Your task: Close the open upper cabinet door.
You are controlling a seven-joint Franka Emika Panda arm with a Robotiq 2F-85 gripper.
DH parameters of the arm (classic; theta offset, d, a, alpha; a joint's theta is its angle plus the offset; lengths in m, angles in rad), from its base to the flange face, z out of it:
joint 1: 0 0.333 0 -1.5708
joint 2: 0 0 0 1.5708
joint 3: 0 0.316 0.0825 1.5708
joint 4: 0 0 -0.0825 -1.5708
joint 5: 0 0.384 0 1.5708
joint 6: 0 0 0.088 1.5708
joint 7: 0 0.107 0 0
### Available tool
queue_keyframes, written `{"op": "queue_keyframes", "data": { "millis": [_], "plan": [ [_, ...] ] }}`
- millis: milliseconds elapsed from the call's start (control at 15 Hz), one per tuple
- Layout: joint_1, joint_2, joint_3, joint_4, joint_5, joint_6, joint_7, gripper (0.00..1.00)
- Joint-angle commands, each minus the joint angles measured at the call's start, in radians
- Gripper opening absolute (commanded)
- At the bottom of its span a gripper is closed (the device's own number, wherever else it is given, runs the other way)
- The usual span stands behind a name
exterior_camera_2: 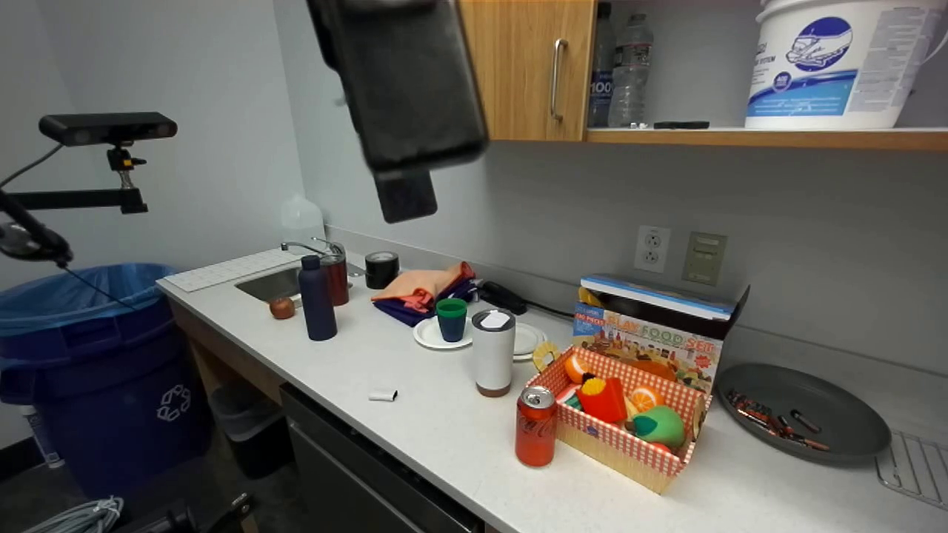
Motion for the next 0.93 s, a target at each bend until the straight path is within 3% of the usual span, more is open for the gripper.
{"op": "queue_keyframes", "data": {
  "millis": [0,333,867],
  "plan": [
    [-0.003,0.031,-0.014,0.028,-0.008,0.019,0.026,1.0],
    [-0.053,0.123,-0.062,0.145,-0.007,0.107,0.129,1.0],
    [-0.124,0.277,-0.091,0.274,0.008,0.415,0.267,1.0]
  ]
}}
